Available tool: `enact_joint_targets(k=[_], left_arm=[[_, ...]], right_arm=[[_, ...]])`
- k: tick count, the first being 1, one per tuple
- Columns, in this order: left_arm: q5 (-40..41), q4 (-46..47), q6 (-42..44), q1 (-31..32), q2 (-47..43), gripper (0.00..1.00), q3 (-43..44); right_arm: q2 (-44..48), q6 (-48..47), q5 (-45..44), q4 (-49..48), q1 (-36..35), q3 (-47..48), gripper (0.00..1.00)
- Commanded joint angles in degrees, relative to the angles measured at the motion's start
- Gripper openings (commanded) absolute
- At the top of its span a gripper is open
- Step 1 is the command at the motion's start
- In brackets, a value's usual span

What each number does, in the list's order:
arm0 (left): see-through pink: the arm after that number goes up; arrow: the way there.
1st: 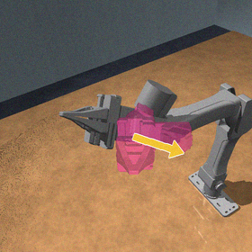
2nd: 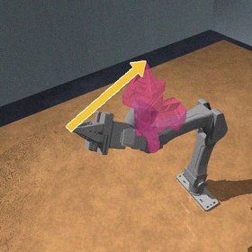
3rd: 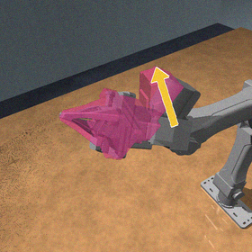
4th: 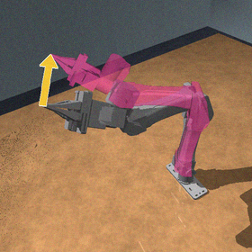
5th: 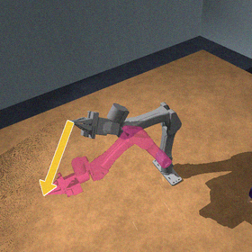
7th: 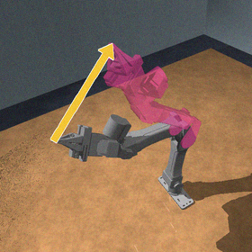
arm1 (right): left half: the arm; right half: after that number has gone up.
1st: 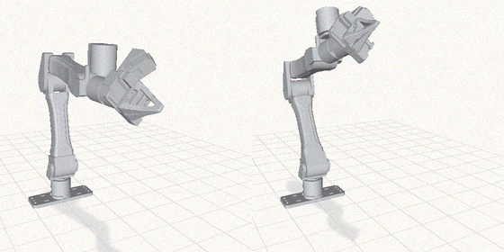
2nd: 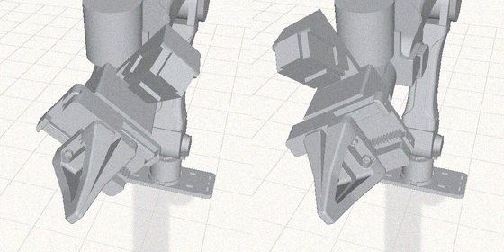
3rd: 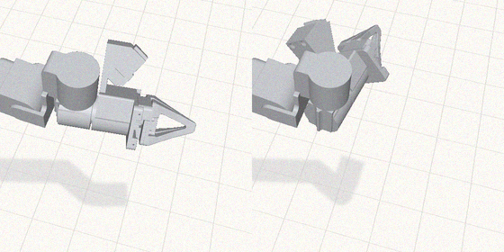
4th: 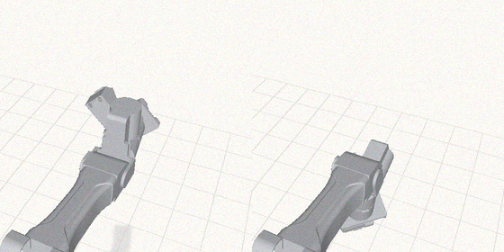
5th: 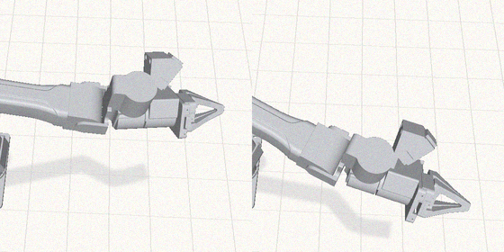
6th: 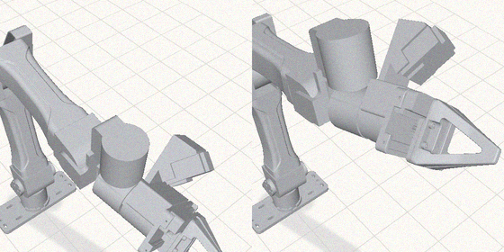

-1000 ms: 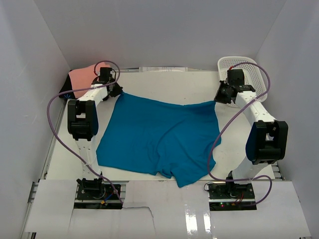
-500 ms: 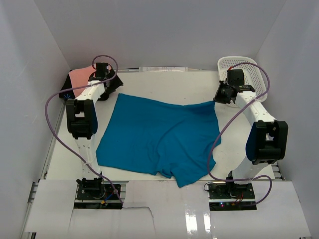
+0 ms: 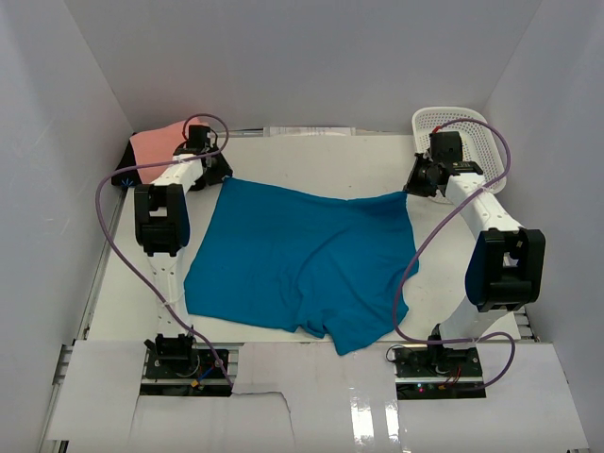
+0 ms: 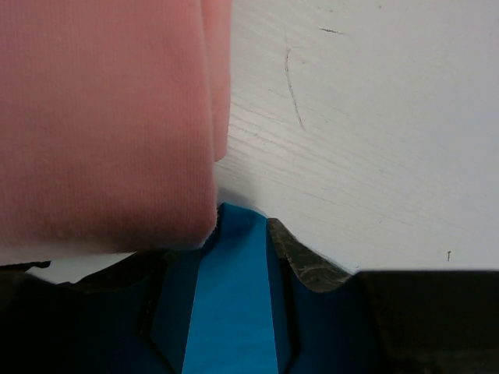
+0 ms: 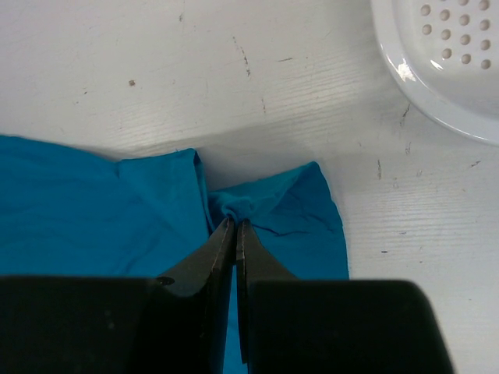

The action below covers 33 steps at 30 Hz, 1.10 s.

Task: Fold and stack the t-shirts
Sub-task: Grap the side of the flattened tshirt furthest away from the robot with both arms

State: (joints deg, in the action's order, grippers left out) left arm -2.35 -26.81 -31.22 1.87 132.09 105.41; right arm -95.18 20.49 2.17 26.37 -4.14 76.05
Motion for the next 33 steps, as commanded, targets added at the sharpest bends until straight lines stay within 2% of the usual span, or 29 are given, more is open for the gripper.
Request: enact_joint_targets(k=[1, 4, 6, 13, 16, 19, 33], left_arm=[[1.2, -1.0, 0.7, 0.1, -0.9, 0.49, 2.3], [1.6, -1.6, 0.7, 0.1, -0.1, 0.42, 2.7], [1.6, -2.1, 0.7, 0.1, 0.5, 0.33, 3.0], [1.6, -2.6, 1.1, 0.1, 1.8, 0.21, 4.2], [1.4, -3.2, 1.4, 0.1, 2.6, 0.07, 5.7], [1.6, -4.3, 1.4, 0.1, 4.1, 0.00, 8.1], [0.1, -4.0, 0.5, 0.0, 5.4, 0.00, 9.9]], right_arm=[[2.2, -0.3, 0.7, -2.0, 0.2, -0.2, 0.08], [2.4, -0.3, 0.5, -2.0, 0.2, -0.4, 0.08], [2.4, -0.4, 0.3, -2.0, 0.2, -0.6, 0.08], [3.3, -0.3, -0.1, -2.0, 0.2, -1.0, 0.08], [3.9, -0.3, 0.0, -1.9, 0.2, -1.3, 0.08], [4.7, -0.5, 0.1, -1.9, 0.2, -1.7, 0.08], [8.6, -0.5, 1.6, -2.5, 0.2, -5.9, 0.08]])
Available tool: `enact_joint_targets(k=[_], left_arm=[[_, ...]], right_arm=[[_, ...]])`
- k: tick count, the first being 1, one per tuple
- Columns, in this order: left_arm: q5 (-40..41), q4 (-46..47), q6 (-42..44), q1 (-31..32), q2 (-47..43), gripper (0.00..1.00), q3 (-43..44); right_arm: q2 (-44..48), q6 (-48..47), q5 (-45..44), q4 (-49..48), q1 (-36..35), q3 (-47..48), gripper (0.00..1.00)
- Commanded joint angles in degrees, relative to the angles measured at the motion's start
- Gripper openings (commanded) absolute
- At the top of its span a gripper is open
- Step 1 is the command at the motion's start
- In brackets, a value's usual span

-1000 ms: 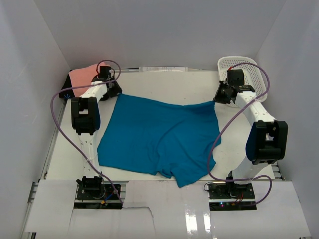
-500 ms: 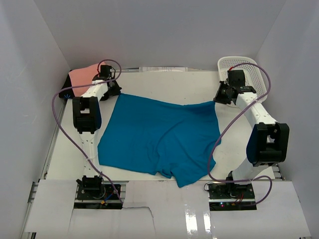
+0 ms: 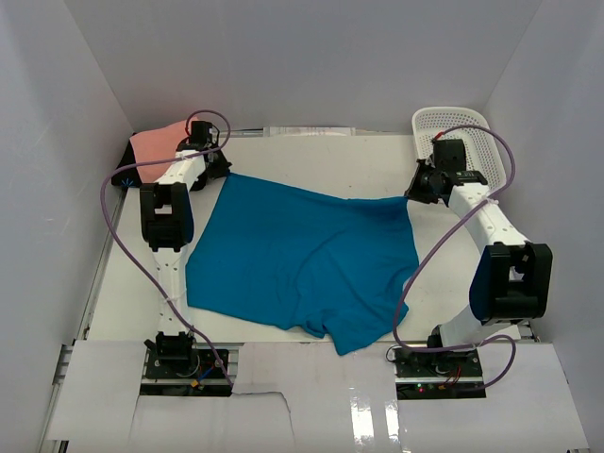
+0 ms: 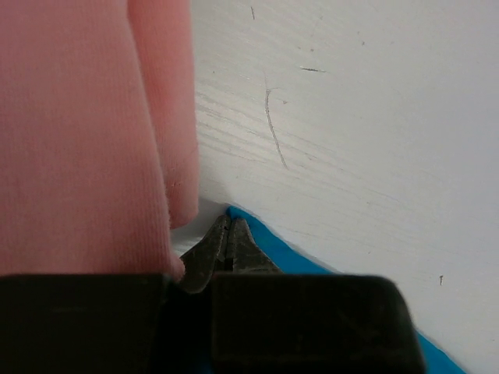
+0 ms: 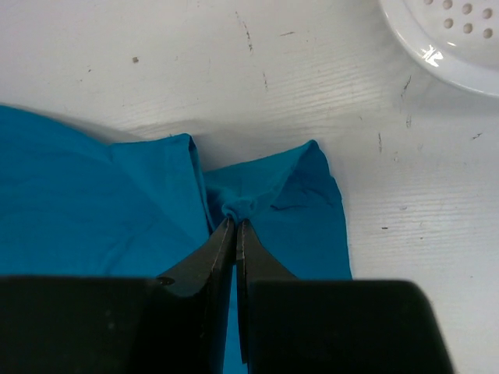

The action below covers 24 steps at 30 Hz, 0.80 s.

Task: Fold and stack the t-shirts
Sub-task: Grap the side of the flattened tshirt furthest away from the robot with both arms

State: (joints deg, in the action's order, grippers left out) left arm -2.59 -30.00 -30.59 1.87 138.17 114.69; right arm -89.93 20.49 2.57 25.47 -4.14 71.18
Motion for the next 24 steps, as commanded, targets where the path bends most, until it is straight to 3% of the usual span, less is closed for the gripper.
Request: enact_joint_targets(k=[1, 24], left_arm=[[0.9, -0.9, -0.2, 0.0, -1.1, 0.00, 0.4], [-1.6, 3.9, -1.1, -0.1, -10.6, 0.00, -4.6]], right_arm=[[3.7, -0.4, 1.3, -1.7, 0.2, -1.9, 0.08], [10.2, -1.2, 2.9, -1.1, 0.2, -6.9, 0.08]])
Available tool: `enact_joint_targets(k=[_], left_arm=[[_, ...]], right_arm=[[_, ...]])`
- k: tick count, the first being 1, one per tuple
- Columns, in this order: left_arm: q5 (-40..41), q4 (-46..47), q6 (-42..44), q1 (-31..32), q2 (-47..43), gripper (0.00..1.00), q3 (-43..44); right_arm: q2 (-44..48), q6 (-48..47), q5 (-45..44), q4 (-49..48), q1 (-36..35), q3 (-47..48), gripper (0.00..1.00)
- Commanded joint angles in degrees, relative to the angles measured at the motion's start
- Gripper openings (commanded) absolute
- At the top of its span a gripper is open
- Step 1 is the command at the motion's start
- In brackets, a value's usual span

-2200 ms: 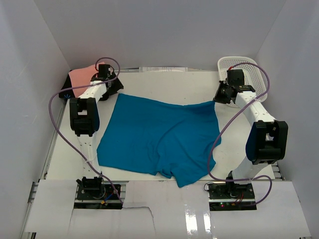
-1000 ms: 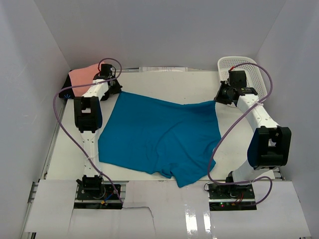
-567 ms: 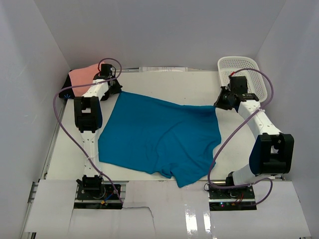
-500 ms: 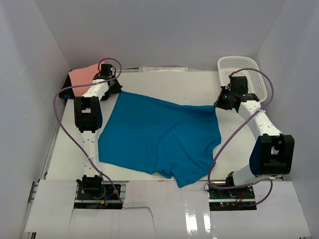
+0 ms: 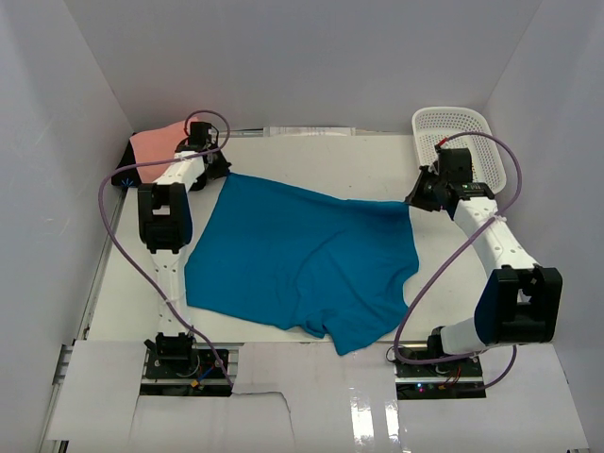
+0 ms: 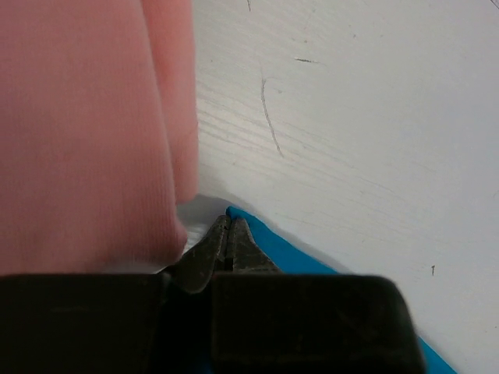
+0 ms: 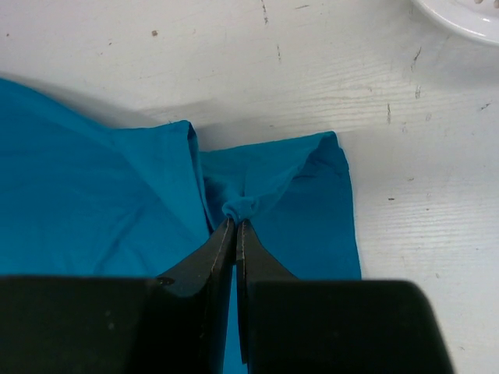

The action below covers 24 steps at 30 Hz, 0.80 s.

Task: Fold and stack the t-shirts
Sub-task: Grap the side of the flattened tshirt furthest away from the robot with both arms

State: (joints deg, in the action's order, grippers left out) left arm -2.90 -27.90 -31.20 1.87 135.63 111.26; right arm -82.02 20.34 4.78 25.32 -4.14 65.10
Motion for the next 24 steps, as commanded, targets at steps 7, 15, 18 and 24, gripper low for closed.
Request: enact_joint_targets(k=[7, 15, 18, 24], left_arm=[[-1.8, 5.0, -0.4, -0.2, -14.0, 0.00, -7.3], [0.1, 2.4, 0.1, -0.1, -15.0, 0.00, -8.9], [0.3, 2.3, -0.1, -0.1, -15.7, 0.00, -10.9], [3.8, 1.1, -0.1, -0.1, -16.5, 0.00, -14.1]], right_arm=[[3.6, -0.7, 1.4, -1.2, 0.1, -3.0, 0.08], [7.3, -0.2, 1.9, -1.2, -0.7, -6.4, 0.08], [8.9, -0.1, 2.3, -0.9, -1.0, -7.5, 0.08], [11.8, 0.1, 1.8, 1.1, -2.4, -8.3, 0.08]])
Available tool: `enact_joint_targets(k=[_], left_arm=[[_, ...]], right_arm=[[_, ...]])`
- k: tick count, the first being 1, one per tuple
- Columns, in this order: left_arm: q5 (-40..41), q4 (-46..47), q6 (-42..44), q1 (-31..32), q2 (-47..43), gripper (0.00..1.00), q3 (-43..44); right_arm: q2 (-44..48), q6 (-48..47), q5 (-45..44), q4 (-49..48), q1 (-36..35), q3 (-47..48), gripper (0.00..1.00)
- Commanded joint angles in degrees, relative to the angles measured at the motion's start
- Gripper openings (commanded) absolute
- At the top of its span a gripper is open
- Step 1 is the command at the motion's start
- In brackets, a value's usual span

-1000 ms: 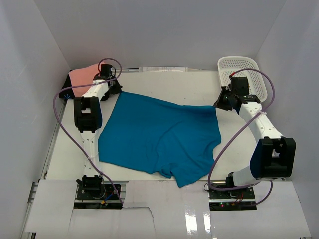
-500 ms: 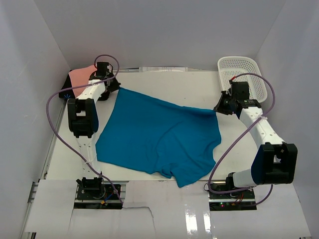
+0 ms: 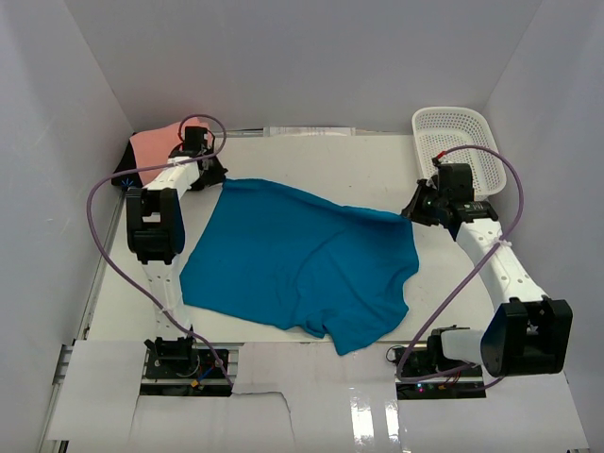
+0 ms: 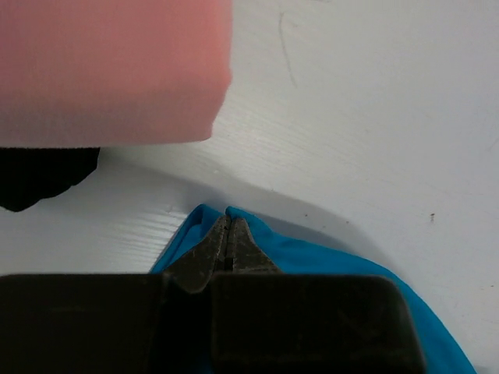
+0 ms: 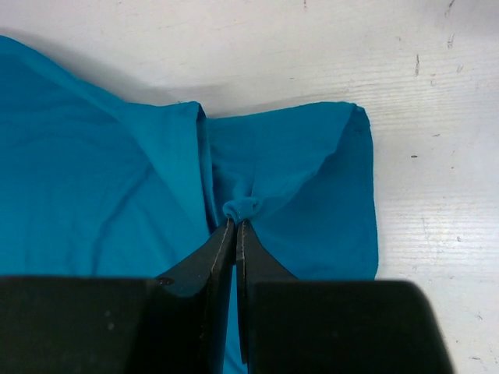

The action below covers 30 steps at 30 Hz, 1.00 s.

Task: Fold and stack the t-shirts
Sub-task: Grap the side of the flattened tshirt furthest away from the robot with both arms, then fold the flattened tshirt in 1/3 of the way

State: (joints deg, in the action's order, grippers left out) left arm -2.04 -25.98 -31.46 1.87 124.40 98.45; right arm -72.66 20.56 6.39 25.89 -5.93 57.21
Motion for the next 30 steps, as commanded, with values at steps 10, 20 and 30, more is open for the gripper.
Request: enact_joint_targets(k=[10, 20, 30], left_arm=[[3.8, -0.4, -0.4, -0.3, -8.5, 0.00, -3.9], [4.1, -1.0, -0.8, -0.3, -9.8, 0.00, -3.6], [5.2, -2.1, -1.5, -0.3, -11.3, 0.00, -4.9]], right_arm=[[6.6, -0.1, -0.1, 3.3, -1.4, -2.6, 0.08], [10.6, 0.0, 0.0, 4.9, -1.5, -5.3, 0.08], [14.2, 0.0, 0.8, 7.6, -1.7, -5.6, 0.08]])
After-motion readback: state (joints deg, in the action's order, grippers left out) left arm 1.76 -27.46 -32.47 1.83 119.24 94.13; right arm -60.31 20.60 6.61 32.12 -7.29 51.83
